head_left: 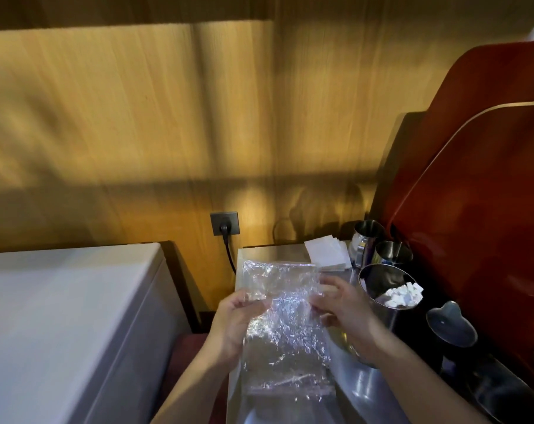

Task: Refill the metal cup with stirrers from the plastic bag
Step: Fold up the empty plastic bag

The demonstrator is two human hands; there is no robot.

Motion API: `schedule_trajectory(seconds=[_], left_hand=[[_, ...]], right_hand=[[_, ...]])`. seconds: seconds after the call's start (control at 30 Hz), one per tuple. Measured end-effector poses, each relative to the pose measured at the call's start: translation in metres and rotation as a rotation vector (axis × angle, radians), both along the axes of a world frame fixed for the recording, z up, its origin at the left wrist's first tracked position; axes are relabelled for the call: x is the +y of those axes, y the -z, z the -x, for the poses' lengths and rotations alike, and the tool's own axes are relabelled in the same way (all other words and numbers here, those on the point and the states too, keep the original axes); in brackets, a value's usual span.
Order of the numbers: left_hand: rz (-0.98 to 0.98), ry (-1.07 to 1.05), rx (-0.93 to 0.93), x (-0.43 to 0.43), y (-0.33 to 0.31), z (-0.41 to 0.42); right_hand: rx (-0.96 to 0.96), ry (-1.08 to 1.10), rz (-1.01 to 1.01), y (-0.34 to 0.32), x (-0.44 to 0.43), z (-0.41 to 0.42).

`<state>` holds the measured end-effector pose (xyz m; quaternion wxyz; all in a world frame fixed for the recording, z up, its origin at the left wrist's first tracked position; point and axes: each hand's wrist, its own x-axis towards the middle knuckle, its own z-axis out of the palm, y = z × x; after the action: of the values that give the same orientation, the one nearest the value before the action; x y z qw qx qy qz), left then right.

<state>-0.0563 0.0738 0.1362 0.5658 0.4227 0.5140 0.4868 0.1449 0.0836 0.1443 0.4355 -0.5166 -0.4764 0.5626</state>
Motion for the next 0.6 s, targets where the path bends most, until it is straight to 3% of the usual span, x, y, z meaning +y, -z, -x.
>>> schedule_trajectory(seconds=[0.2, 0.43, 0.6], left_hand=[[0.15, -0.156, 0.11, -0.002, 0.04, -0.001], [0.087, -0.031, 0.297, -0.006, 0.071, 0.006], [0.064, 0.004, 0.334, 0.005, 0.085, 0.006]], right_hand=[[-0.171, 0.216, -0.015, 0.056, -0.007, 0.015], [-0.235, 0.102, 0.074, 0.081, 0.003, 0.016], [-0.272, 0.054, 0.085, 0.079, 0.012, 0.023]])
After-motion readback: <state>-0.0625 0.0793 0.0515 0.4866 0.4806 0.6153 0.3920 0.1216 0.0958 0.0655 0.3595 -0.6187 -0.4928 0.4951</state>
